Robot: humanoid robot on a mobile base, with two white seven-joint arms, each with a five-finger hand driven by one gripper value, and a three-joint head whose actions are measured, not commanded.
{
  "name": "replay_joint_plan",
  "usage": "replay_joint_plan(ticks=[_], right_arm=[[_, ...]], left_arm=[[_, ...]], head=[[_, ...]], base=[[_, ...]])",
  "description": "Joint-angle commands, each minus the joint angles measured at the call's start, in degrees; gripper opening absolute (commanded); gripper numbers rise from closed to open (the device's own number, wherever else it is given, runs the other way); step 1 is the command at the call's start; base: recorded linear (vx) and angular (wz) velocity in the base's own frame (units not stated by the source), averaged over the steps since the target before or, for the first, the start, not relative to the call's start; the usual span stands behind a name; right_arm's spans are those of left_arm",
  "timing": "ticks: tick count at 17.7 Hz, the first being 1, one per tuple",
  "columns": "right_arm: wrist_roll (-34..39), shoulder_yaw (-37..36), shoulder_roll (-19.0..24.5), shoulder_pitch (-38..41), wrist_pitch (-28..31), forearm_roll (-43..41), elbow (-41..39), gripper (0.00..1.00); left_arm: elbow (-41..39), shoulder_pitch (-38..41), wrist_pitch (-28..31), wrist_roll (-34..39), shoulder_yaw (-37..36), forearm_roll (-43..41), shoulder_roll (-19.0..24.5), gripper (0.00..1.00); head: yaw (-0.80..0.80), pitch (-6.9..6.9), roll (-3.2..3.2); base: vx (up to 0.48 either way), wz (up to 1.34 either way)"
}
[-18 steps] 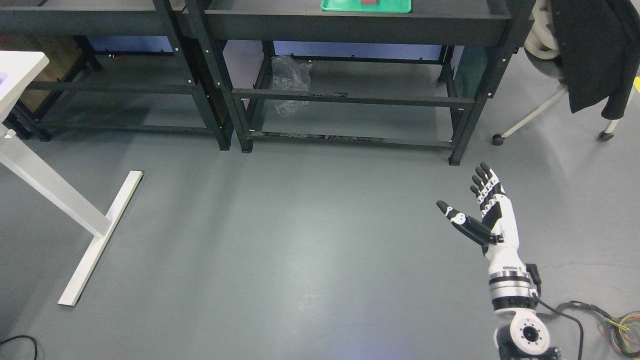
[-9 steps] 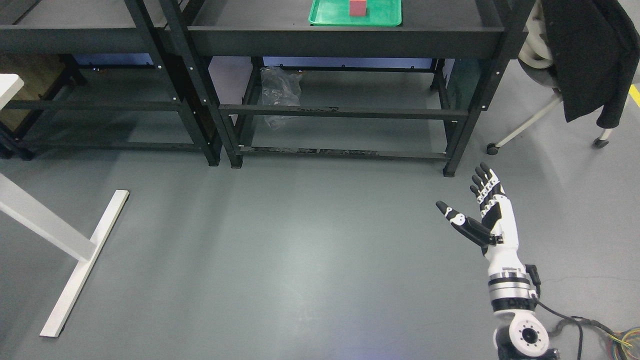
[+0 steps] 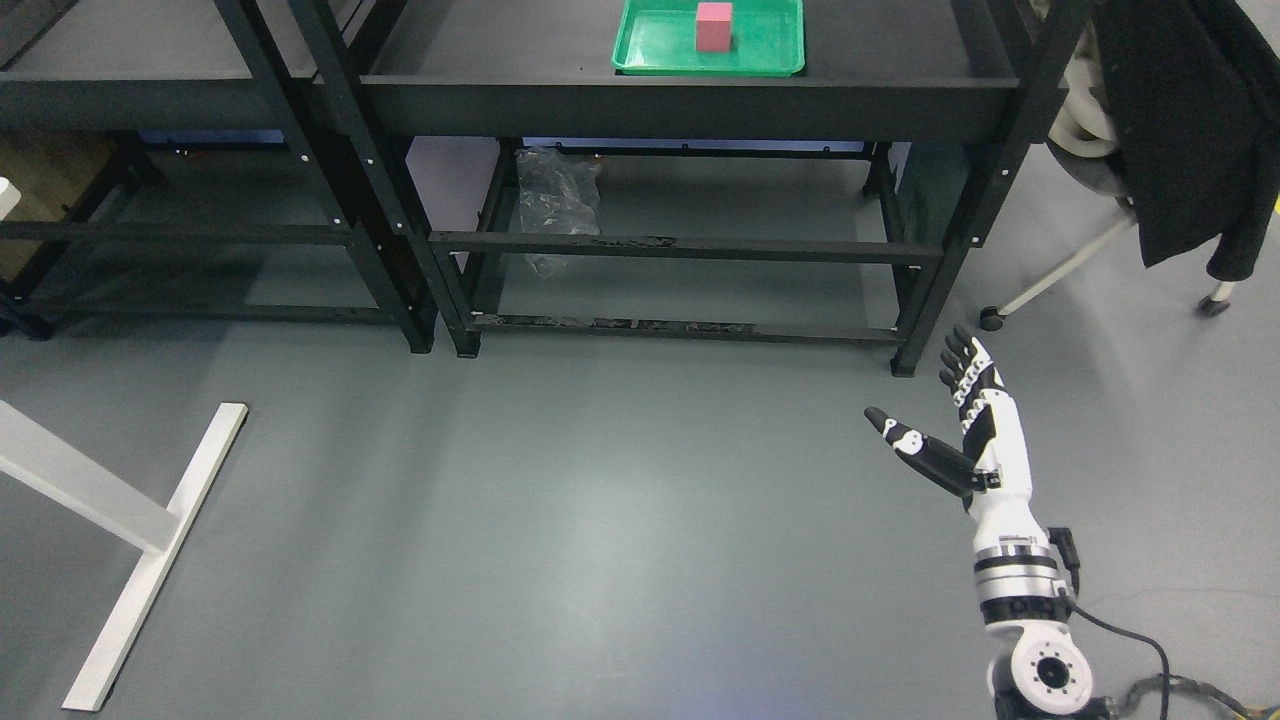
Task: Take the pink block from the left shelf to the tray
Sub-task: 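Drive toward the black shelf holding the green tray, right hand raised, then approach the shelf and reach the right hand over the green tray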
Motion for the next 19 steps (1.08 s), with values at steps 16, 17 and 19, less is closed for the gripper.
replay_joint_plan(ticks=[16, 17, 19], right_arm=[[-4.1, -0.1, -1.0, -3.3, -0.5, 45.2, -0.1, 0.96], [-4.4, -0.4, -1.0, -3.1, -0.5, 45.5, -0.1, 0.97], [-6.0, -0.7, -1.0, -2.9, -0.5, 45.1, -0.1, 0.99]], left_arm=[[-1.0, 1.1, 0.0, 0.0, 0.0, 0.0, 1.0, 1.00], [-1.0, 1.1, 0.0, 0.0, 0.0, 0.0, 1.0, 1.00], [-1.0, 1.1, 0.0, 0.0, 0.0, 0.0, 1.0, 1.00]], head=[[0.00, 0.00, 0.00], [0.00, 0.00, 0.00], [0.00, 0.00, 0.00]], base=[[0.168, 0.12], [0.219, 0.14], [0.227, 0.14]])
